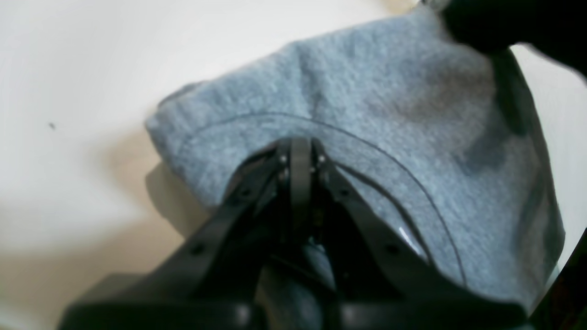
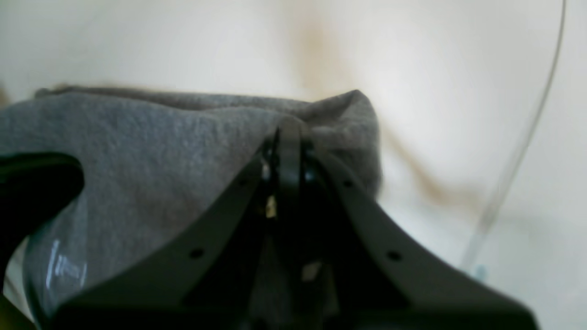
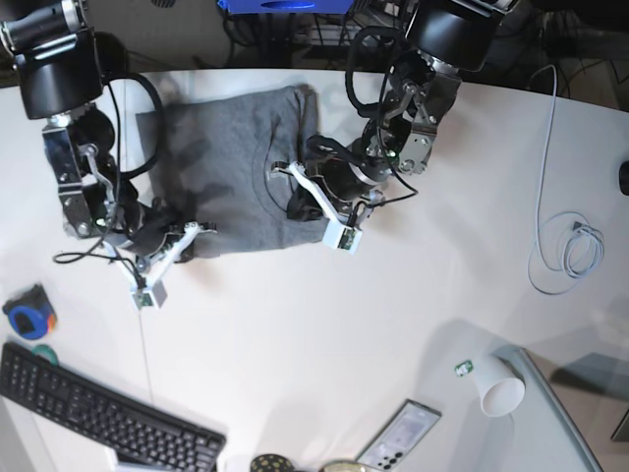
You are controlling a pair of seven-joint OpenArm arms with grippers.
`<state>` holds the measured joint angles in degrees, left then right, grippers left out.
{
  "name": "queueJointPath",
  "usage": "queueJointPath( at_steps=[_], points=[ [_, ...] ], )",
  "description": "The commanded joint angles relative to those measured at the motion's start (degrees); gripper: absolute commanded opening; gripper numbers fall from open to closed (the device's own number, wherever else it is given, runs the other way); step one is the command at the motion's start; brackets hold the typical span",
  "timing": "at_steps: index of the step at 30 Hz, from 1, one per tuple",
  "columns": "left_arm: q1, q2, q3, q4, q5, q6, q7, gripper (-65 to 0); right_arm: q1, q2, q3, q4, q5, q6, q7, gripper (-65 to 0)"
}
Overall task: Layout the t-shirt on the table in an organized manner, then fold the t-shirt properly
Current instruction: 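Grasp the folded shirt's edges with both grippers, then pull the folded shirt with both grippers to straighten it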
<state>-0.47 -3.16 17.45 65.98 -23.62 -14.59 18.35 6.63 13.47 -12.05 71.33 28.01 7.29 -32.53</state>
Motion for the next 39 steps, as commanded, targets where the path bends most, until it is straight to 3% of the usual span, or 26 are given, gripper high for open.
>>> queueJointPath(
  at_steps=[1,7,12,17,23,28,32,35,39],
  points=[
    [-0.72,0.30,0.00,0.79,-0.34,-0.22,-1.16,-65.0,0.53,0.64,0.67,2.74,0.52,0.05,0.93,-65.0],
    [-0.72,0.21,0.00,1.15,-0.34,-0.22,-1.16,-65.0,-0.52,0.99,0.85,6.08,0.52,-0.30,-2.85,-65.0],
    [-0.72,0.21,0.00,1.15,-0.34,-0.22,-1.16,-65.0,0.88,0.55,0.67,0.71,0.43,-0.30,-2.50,-65.0],
    [-0.72,0.21,0.00,1.15,-0.34,-0.22,-1.16,-65.0,3.17,0.55,0.23,-6.23,0.43,-0.04,4.36,-65.0],
    [-0.72,0.21,0.00,0.79,-0.34,-0.22,-1.16,-65.0,5.89,1.07,0.14,-7.99,0.43,0.14,5.59,-65.0],
    [-0.72,0.13,-0.09,1.94,-0.43,-0.22,-1.16,-65.0,2.82,3.54,0.76,1.15,0.61,0.14,4.80,-65.0],
    [1.04,-2.51,-0.18,8.00,-0.87,-0.22,-1.07,-65.0,-2.19,4.85,2.78,14.69,0.61,0.05,-0.74,-65.0],
    [3.85,-3.48,-3.52,14.60,-0.87,-0.22,-0.63,-65.0,-6.50,4.42,7.17,22.16,0.61,0.05,-4.96,-65.0],
    [8.87,-3.74,-5.80,23.21,-0.87,-0.22,-0.63,-65.0,-10.72,3.36,11.66,24.98,0.61,0.05,-5.49,-65.0]
  ],
)
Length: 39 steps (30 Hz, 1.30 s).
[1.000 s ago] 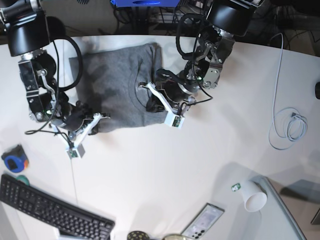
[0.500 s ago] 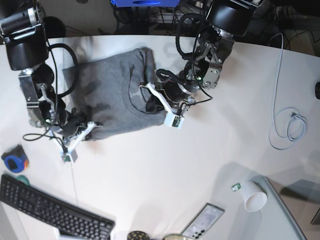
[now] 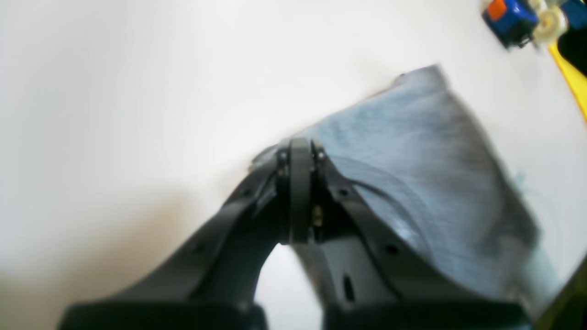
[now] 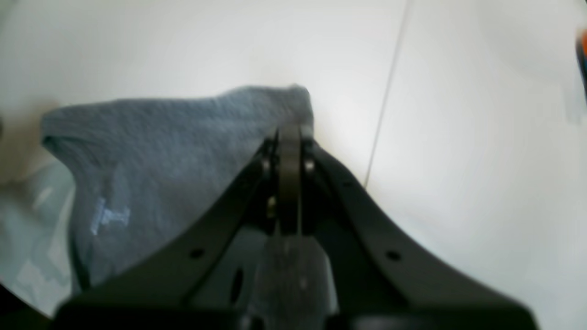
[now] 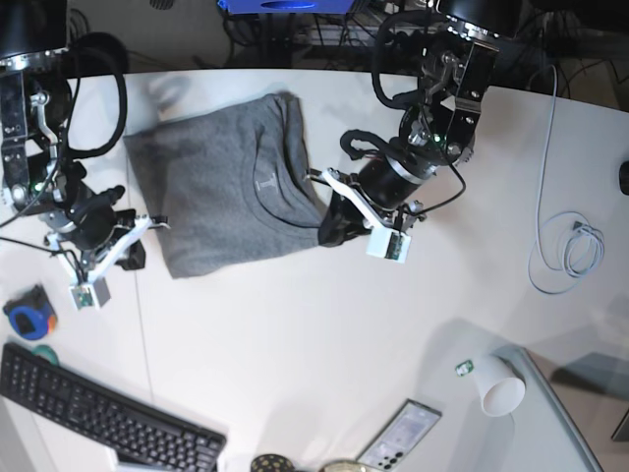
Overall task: Layout the t-shirt on the table in an organized manner, then fold the t-shirt properly
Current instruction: 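Pull the folded shirt with both grippers to straighten it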
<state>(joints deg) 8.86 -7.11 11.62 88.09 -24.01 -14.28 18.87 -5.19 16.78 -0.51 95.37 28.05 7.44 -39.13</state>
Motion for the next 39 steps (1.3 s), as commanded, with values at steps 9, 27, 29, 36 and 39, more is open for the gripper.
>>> queueJointPath(
  at_steps=[9,27,29,36,39],
  points=[
    [2.61,-0.05,4.95,8.74,-10.14,-0.97,-1.42,-65.0,0.58,0.24,1.17,-3.37,0.56,-0.10,1.11,-65.0],
    [2.61,0.65,4.87,-12.36,-12.69,-11.17,-7.93,0.0,-1.62,0.50,1.17,-3.46,0.39,-0.10,1.11,-65.0],
    [2.79,1.44,4.87,-15.70,-12.69,-11.17,-11.44,0.0,-1.62,0.59,1.17,-3.46,0.39,-0.10,1.11,-65.0],
    [0.15,4.17,4.95,-23.61,-12.69,-11.17,-12.85,0.0,-1.62,1.64,1.17,-3.46,0.39,-0.10,1.11,-65.0],
    [-1.96,5.14,5.66,-25.72,-12.69,-11.17,-12.76,0.0,-1.62,1.64,1.17,-3.46,0.39,-0.10,1.11,-65.0]
  ],
)
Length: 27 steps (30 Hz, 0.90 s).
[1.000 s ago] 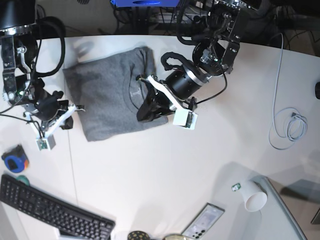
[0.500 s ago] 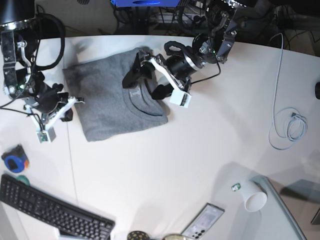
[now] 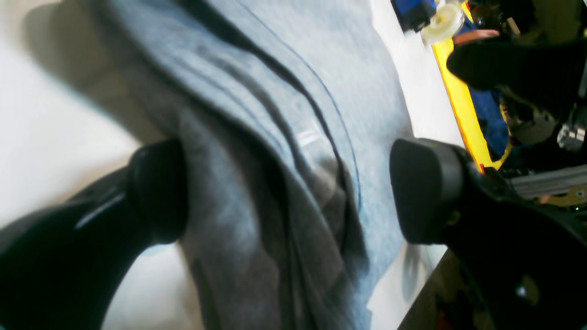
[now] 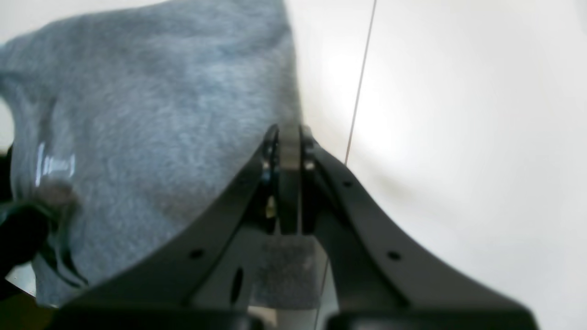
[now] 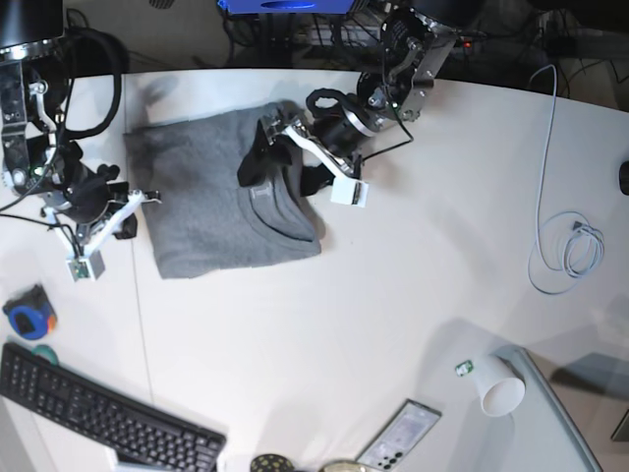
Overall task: Layout the t-shirt on the table in an organized manner, then fold the t-shirt properly
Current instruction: 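Pull the folded shirt with both grippers to straighten it, then drag the shirt corner with the left gripper to rotate the bundle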
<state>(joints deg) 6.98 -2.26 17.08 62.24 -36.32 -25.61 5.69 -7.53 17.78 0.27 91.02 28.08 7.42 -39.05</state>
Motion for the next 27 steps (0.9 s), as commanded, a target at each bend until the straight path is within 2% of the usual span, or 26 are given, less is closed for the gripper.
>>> queueJointPath(
  at_steps=[1,2,4,9,10,14,17,25,27],
  points=[
    [-0.79,0.37,0.19,-1.09,-0.21,0.15,0.42,0.0,0.72,0.64,0.39,0.89,0.36,-0.08,1.03,-65.0],
    [-1.31,0.46,0.19,-2.41,-0.04,0.24,0.42,-1.5,0.72,0.64,0.39,0.89,0.36,-0.08,1.03,-65.0],
    [-2.81,0.55,0.19,-5.14,-0.04,0.24,0.42,-13.0,0.72,0.64,0.39,0.89,0.36,-0.08,1.03,-65.0],
    [-6.24,0.46,0.19,-10.68,-0.04,0.24,0.42,-58.6,0.72,0.64,0.39,0.89,0.36,-0.08,1.03,-65.0],
    [-6.76,0.37,0.19,-11.29,-0.04,0.24,0.42,-65.0,0.72,0.64,0.47,0.89,0.36,-0.08,1.03,-65.0],
    [-8.61,0.11,0.11,-11.20,-0.12,0.24,1.91,-65.0,0.72,0.64,0.65,0.89,0.36,-0.08,1.03,-65.0],
    [-10.46,-1.30,-0.33,-7.60,0.05,0.24,10.09,-65.0,0.54,0.64,3.46,0.89,0.36,-0.08,1.03,-65.0],
    [-19.16,-9.12,0.37,-1.36,0.32,-0.02,27.14,-65.0,-0.16,0.64,7.77,0.89,0.45,-0.08,1.03,-65.0],
    [-22.50,-10.97,3.01,-1.18,3.57,-0.11,30.75,-65.0,-0.43,0.64,8.12,0.89,0.45,-0.08,1.03,-65.0]
  ],
)
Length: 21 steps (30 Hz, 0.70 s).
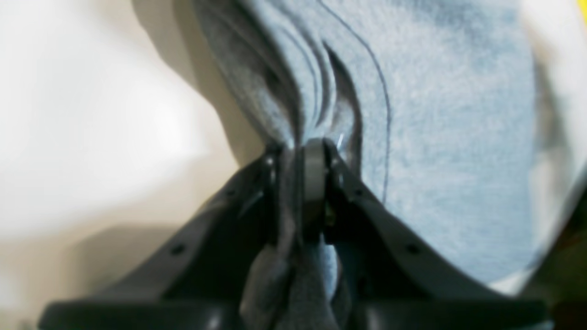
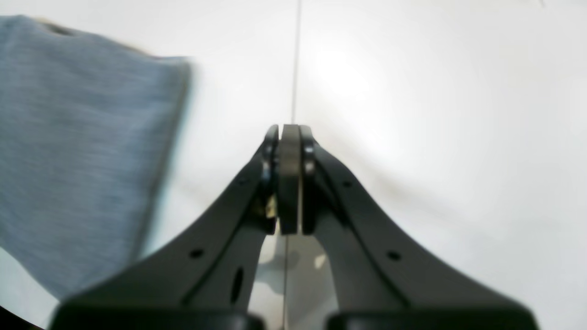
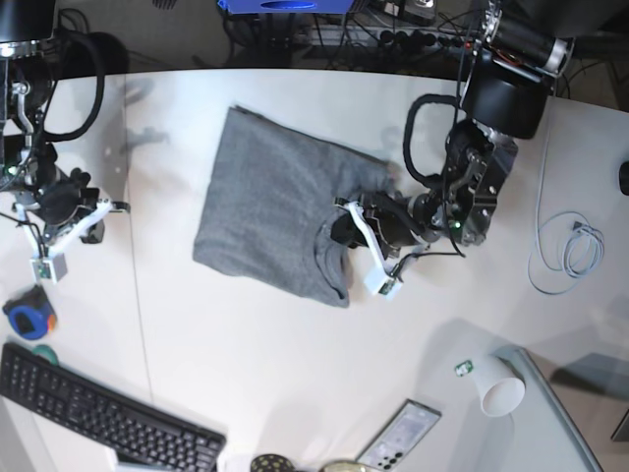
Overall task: Layout the t-shirt on the table in an organized manner, then fold the t-shirt properly
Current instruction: 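Drag the shirt corner with the left gripper to rotate the bundle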
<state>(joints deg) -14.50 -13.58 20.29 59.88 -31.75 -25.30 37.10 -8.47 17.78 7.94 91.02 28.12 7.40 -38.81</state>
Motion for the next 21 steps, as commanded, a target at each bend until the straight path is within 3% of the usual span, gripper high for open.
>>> queueJointPath(
  at_steps=[1,5,10,15,18,21],
  points=[
    [-2.86,-0.35,3.05,1.62,1.55,-0.41,0.57,-65.0,0.43,0.55,0.45,0.89,0.41,-0.06,0.79,-65.0],
    [-6.20,-1.67,15.79,5.49,12.45,-0.33,1.62,-65.0,0.43,0.29,0.45,0.89,0.41,-0.06,0.79,-65.0],
    [-6.20,-1.67,25.29,9.18,29.77,-0.94,1.45,-65.0,0.34,0.29,1.24,0.89,0.41,-0.06,0.43,-65.0],
    [-4.62,-1.76,28.63,9.35,46.12,-9.73,-5.06,-65.0,-0.01,0.20,3.97,0.89,0.41,-0.06,0.35,-65.0],
    [-3.56,-2.02,28.63,8.83,55.09,-12.55,-10.77,-65.0,-0.37,0.20,5.02,0.89,0.50,-0.06,0.35,-65.0],
    [-3.65,-2.37,28.63,8.83,59.22,-13.78,-16.49,-65.0,-0.45,0.20,5.02,0.89,0.50,-0.06,0.35,-65.0]
  ],
)
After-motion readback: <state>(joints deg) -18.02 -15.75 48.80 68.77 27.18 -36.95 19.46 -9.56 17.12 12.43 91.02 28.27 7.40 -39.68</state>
